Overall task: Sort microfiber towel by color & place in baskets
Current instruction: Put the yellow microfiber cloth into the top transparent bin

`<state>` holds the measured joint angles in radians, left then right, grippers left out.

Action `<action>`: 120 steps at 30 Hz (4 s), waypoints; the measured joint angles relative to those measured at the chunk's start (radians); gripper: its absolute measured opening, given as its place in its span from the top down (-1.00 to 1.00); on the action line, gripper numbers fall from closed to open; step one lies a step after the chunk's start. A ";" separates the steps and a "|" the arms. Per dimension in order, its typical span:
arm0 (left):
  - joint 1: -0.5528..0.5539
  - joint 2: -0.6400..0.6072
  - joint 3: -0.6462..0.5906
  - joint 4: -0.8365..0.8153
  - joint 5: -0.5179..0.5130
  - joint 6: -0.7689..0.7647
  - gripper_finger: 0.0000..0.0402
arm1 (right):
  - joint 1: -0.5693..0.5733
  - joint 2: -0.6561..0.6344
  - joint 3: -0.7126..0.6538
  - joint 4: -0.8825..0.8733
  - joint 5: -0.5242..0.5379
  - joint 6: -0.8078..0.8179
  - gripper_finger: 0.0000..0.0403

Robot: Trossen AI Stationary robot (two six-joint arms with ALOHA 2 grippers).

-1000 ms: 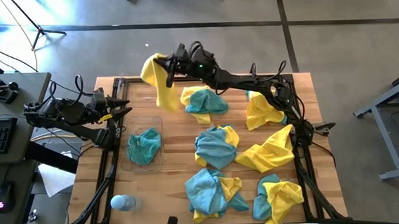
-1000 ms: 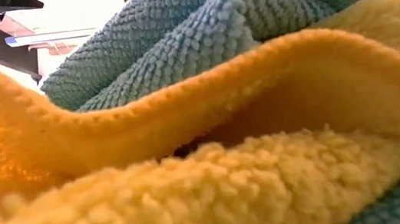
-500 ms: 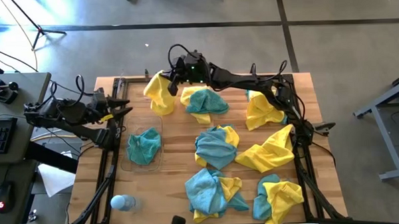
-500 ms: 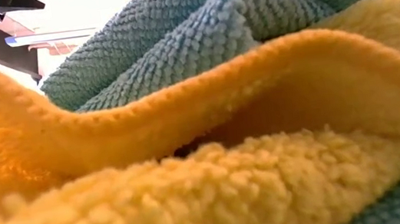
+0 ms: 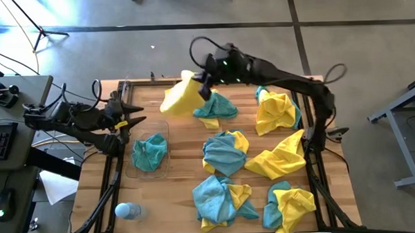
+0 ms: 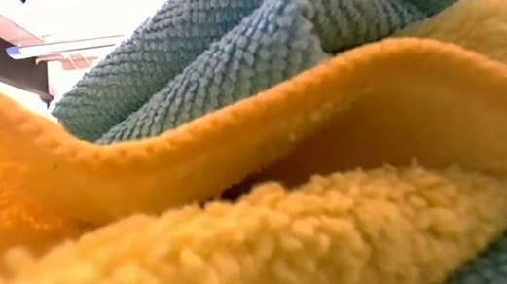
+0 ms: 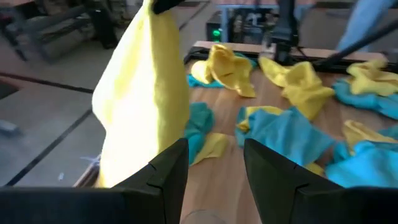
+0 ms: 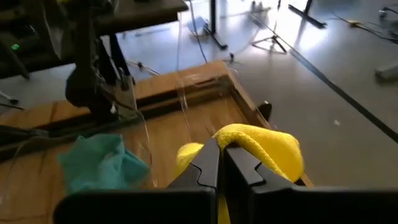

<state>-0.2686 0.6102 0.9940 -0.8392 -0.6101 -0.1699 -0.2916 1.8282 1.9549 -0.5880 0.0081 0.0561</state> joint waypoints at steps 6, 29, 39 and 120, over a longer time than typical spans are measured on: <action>0.054 0.068 0.048 0.012 0.104 -0.001 0.29 | 0.146 -0.259 -0.297 -0.016 0.212 0.141 1.00; 0.183 0.531 0.048 0.875 0.247 0.142 0.29 | 0.339 -0.663 -0.702 0.114 0.295 0.043 1.00; 0.275 0.606 0.048 0.892 0.229 -0.097 -0.12 | 0.219 -0.627 -0.702 0.139 0.043 -0.061 1.00; 0.921 0.731 0.531 0.036 0.671 0.623 0.99 | 0.089 -0.417 -0.665 0.282 0.062 0.129 -0.02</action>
<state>0.6525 1.3415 1.5249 -0.8031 0.0610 0.4534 -0.2028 1.4117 1.2896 -0.3057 0.0698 0.1852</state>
